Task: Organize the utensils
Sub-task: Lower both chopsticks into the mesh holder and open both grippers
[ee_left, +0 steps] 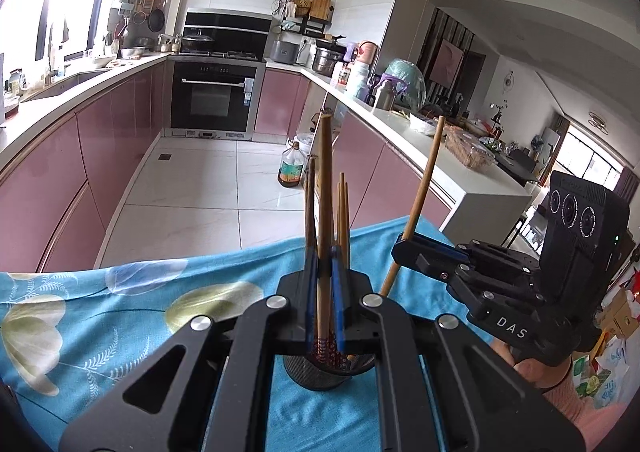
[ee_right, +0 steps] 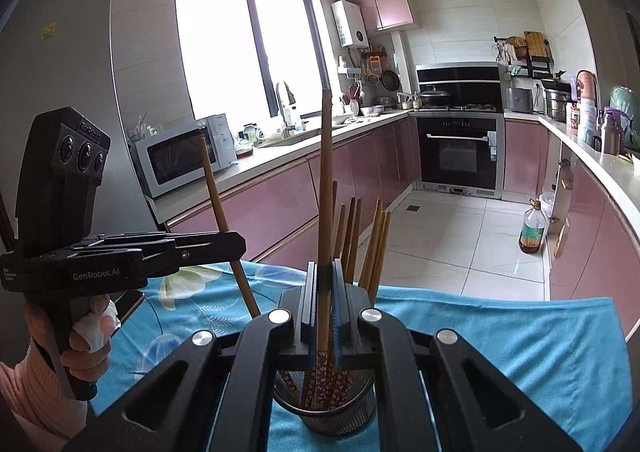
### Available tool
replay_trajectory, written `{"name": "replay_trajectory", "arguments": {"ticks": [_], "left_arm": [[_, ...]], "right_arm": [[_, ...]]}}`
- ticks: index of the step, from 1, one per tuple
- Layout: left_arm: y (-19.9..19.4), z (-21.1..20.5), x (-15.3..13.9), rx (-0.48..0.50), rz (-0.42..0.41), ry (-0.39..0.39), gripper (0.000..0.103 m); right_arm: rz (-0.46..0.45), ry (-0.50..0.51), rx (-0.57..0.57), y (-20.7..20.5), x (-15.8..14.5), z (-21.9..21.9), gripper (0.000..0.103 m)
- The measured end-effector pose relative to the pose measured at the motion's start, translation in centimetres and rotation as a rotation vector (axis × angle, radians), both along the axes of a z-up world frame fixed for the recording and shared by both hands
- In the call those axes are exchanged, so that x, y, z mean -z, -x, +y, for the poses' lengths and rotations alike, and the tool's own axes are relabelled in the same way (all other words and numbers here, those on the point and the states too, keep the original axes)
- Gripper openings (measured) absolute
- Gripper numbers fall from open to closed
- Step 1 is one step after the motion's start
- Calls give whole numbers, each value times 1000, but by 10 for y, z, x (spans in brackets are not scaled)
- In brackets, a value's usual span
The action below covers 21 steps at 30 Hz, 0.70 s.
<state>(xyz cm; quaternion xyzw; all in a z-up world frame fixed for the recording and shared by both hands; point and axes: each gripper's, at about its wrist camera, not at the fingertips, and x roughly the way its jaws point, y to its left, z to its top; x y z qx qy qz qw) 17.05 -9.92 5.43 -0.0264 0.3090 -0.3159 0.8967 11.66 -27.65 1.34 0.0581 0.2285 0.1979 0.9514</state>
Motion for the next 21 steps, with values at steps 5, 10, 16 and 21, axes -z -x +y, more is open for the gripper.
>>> {"name": "replay_trajectory", "arguments": {"ticks": [5, 10, 16, 21], "left_arm": [[-7, -11, 19, 14, 29, -63, 7], [-16, -20, 36, 31, 57, -103, 7], [-26, -27, 47, 20, 68, -125, 7], [-33, -29, 54, 3, 86, -126, 8]], "right_arm": [[68, 6, -11, -8, 17, 4, 6], [127, 12, -14, -18, 30, 7, 6], [148, 10, -5, -23, 35, 8, 6], [153, 12, 2, -25, 37, 8, 7]]}}
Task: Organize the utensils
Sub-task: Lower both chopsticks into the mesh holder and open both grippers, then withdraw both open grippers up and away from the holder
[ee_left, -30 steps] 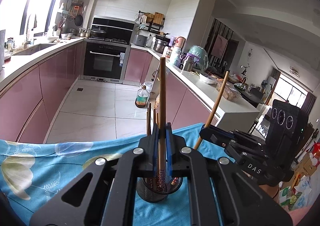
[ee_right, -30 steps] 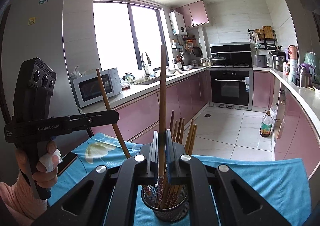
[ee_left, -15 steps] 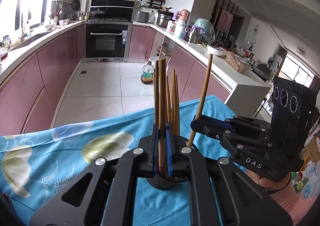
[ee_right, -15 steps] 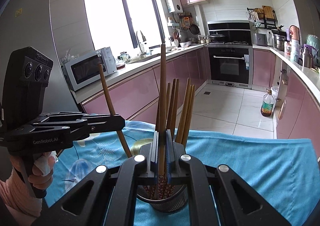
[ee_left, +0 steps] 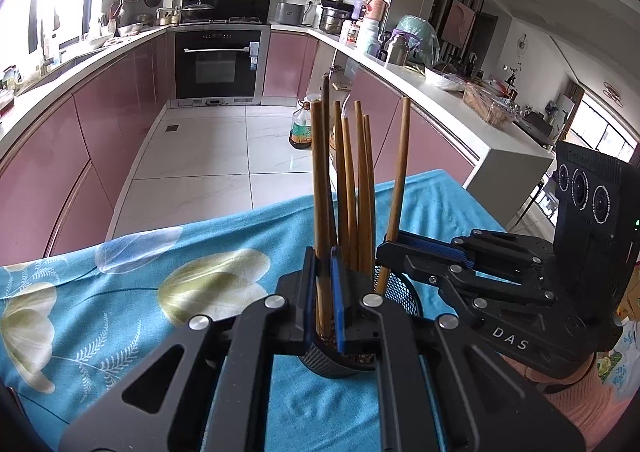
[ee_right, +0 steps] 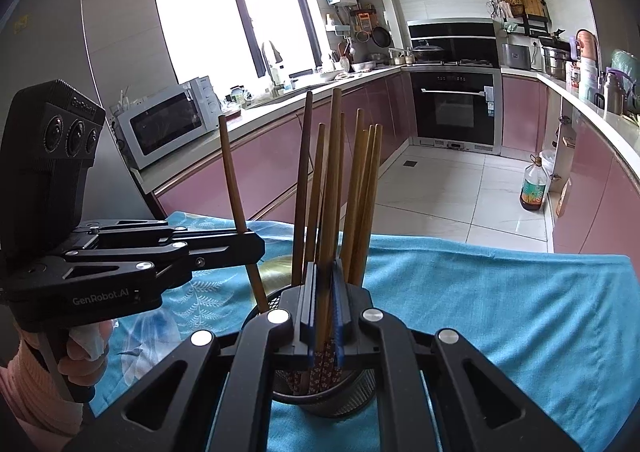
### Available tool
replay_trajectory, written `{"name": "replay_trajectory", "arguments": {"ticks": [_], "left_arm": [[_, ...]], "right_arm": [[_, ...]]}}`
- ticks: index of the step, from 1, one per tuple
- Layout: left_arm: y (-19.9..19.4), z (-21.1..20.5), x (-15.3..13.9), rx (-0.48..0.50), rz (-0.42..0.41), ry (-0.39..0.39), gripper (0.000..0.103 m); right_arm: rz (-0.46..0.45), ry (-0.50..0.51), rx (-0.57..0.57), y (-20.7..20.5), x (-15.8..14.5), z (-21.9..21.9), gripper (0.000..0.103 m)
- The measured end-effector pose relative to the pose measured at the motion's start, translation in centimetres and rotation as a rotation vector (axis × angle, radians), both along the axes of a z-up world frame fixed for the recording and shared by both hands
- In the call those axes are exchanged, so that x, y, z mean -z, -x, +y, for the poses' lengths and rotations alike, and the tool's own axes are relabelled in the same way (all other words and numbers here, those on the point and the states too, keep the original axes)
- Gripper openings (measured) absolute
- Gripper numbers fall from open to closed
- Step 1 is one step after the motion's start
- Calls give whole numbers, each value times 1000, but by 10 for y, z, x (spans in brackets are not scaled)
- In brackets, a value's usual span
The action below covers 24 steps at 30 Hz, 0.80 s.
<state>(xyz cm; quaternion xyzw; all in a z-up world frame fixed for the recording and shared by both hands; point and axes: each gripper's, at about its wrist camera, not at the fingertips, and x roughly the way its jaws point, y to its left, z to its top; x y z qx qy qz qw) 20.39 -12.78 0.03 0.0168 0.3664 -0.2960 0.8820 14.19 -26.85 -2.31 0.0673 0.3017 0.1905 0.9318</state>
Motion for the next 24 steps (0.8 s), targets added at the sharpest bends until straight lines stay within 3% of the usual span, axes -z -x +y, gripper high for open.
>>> {"name": "replay_trajectory", "arguments": {"ticks": [6, 10, 12, 14, 15, 17, 18, 22, 23, 24], "left_arm": [[-2, -1, 11, -18, 3, -12, 9], [3, 6, 15, -39, -16, -9, 20], [8, 10, 16, -57, -39, -11, 29], [14, 15, 17, -87, -57, -10, 42], [17, 18, 17, -101, -66, -7, 44], [24, 25, 18, -122, -80, -3, 51], [28, 28, 18, -135, -88, 0, 63], [45, 40, 18, -189, -147, -12, 78], [49, 44, 18, -207, -162, -11, 86], [53, 48, 17, -226, -179, -9, 95]], "right_arm": [[3, -3, 3, 1, 2, -1, 8], [-10, 0, 7, 5, 1, -1, 11], [-18, 3, 8, 8, 0, 1, 19], [-34, 4, 17, 12, -1, 1, 34], [-42, 7, 21, 15, -2, 1, 36], [-55, 13, 33, 21, -2, 1, 48], [-61, 9, 36, 23, -1, 0, 52], [-89, 25, 60, 34, -2, 2, 73], [-102, 32, 70, 37, -2, 2, 83], [-117, 37, 74, 41, -2, 3, 85]]}}
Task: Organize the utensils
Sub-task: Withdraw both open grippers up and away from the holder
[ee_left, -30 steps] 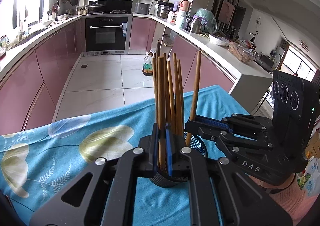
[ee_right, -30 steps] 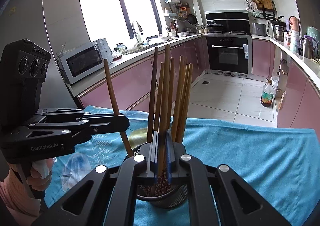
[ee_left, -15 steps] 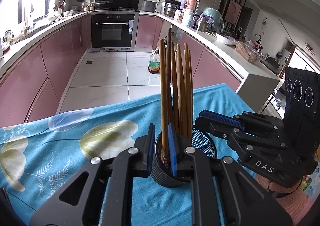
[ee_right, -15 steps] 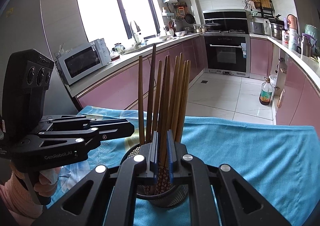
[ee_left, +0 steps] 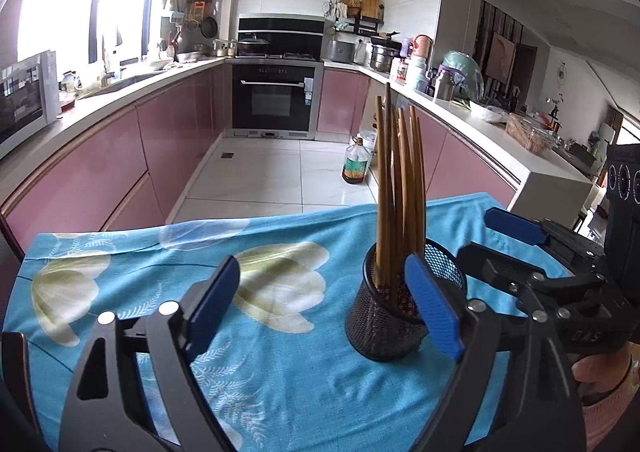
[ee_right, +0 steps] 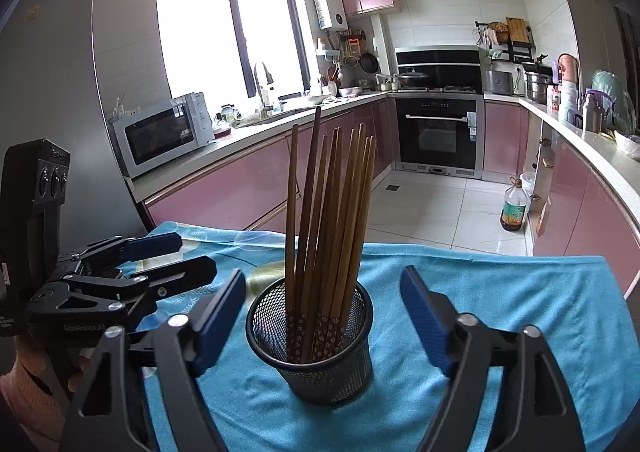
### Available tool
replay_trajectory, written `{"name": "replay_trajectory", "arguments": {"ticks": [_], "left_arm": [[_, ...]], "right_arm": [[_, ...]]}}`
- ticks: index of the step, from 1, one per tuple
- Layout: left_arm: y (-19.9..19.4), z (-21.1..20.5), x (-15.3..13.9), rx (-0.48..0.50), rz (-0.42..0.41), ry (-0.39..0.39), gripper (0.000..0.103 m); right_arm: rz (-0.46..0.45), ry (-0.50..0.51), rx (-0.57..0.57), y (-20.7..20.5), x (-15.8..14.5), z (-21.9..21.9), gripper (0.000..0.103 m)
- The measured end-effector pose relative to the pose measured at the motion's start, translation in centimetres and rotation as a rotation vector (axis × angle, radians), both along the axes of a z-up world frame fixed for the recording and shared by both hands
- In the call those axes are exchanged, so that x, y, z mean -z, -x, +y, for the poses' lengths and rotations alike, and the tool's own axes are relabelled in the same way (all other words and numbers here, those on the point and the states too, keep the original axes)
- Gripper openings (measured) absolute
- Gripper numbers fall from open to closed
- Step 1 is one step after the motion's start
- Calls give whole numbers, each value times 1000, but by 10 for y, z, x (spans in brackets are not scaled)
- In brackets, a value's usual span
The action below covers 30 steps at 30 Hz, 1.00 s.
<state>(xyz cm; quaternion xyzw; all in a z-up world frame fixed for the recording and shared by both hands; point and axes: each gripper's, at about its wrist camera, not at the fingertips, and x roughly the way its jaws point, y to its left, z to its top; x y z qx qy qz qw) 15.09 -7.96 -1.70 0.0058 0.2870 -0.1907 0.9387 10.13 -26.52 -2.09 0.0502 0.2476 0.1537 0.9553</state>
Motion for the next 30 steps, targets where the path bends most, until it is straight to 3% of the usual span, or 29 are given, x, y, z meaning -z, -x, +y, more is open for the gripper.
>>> {"name": "replay_trajectory", "arguments": {"ticks": [4, 14, 22, 30], "left_arm": [[17, 16, -2, -60, -59, 0, 98], [56, 39, -7, -153, -170, -8, 98], [71, 58, -6, -205, -215, 39, 98], [82, 63, -1, -254, -252, 7, 98]], "right_arm": [[-25, 12, 4, 12, 0, 3, 97], [-102, 52, 52, 38, 4, 11, 97], [-169, 67, 79, 55, 6, 21, 97], [-250, 69, 105, 71, 0, 30, 97]]}}
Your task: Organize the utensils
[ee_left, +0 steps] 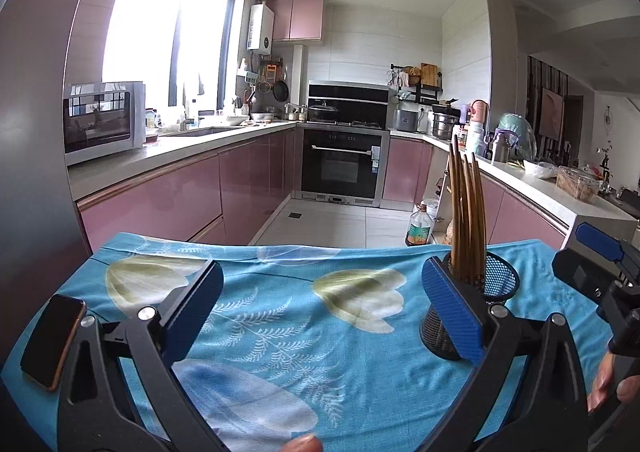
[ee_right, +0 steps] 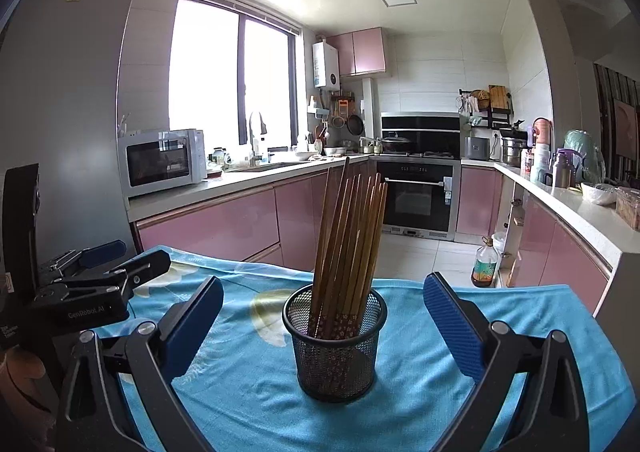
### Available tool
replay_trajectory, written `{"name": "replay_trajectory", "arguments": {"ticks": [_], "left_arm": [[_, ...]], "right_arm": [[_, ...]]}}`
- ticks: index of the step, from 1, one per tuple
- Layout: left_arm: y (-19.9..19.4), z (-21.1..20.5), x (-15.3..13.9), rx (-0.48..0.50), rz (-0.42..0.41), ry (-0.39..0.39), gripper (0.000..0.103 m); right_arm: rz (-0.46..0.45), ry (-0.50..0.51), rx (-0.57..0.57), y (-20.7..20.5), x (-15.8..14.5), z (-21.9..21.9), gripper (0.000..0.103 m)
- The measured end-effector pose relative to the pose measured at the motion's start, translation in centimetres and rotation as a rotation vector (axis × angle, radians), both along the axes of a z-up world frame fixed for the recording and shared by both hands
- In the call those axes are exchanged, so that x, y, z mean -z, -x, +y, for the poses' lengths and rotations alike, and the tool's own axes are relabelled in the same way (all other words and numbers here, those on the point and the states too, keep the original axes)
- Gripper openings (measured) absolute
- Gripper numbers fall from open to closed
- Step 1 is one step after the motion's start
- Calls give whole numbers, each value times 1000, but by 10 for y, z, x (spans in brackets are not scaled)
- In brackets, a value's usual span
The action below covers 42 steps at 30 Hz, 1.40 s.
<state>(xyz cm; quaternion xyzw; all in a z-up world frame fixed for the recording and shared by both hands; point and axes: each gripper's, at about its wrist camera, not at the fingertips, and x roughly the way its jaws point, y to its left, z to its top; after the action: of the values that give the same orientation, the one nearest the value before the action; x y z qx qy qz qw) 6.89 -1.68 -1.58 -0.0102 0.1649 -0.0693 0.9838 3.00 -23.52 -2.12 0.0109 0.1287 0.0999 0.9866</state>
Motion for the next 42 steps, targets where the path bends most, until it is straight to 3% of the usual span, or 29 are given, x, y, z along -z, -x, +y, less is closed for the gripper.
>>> {"name": "replay_trajectory", "arguments": {"ticks": [18, 42], "left_arm": [[16, -4, -2, -32, -81, -16, 98], [23, -4, -4, -44, -116, -14, 98]], "right_arm": [[-33, -1, 21, 9, 5, -1, 97], [-37, -20, 23, 8, 7, -7, 97]]}}
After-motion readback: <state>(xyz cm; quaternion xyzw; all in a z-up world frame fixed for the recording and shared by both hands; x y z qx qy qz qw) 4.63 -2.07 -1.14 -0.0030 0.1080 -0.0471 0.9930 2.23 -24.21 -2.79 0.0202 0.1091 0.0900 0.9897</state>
